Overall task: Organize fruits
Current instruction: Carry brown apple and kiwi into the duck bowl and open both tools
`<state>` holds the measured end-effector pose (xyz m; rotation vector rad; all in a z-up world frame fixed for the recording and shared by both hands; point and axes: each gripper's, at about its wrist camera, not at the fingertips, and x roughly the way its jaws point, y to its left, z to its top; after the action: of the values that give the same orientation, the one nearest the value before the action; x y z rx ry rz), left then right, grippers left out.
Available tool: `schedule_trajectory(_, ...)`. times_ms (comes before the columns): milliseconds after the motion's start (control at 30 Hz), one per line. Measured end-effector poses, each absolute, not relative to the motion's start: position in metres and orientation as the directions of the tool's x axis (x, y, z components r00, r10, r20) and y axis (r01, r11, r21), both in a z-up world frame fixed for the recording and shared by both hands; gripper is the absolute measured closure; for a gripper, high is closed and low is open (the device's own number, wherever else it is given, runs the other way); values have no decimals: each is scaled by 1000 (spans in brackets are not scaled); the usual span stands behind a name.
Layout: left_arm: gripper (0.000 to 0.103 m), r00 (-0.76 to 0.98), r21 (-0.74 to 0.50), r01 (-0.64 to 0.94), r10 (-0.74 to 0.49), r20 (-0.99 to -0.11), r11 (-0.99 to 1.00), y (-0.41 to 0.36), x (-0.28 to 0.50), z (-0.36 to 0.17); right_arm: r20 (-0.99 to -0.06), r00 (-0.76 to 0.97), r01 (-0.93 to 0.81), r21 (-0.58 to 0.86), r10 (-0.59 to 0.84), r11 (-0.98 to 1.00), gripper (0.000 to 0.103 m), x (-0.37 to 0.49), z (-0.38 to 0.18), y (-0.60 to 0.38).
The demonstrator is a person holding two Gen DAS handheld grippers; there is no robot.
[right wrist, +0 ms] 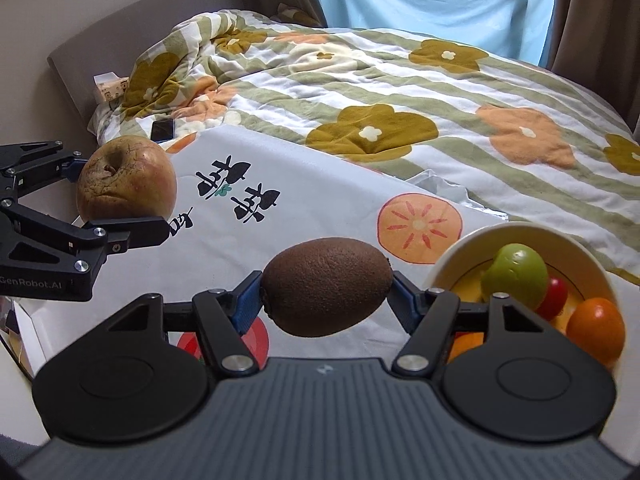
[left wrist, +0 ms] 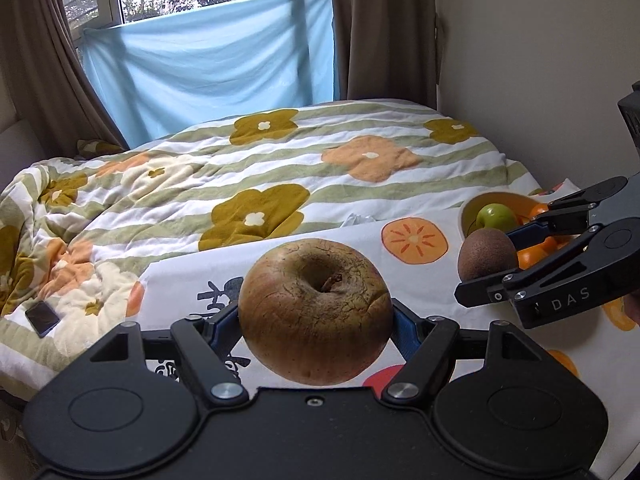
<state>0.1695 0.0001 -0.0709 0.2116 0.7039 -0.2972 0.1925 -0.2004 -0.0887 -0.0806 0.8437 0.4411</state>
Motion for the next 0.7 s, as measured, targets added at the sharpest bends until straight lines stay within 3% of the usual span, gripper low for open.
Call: schedule_trajectory(700,25,716,69,467,-332,-614,882,-131,147,-46,-691,679,-303,45,248,952,22,146,-62,-344)
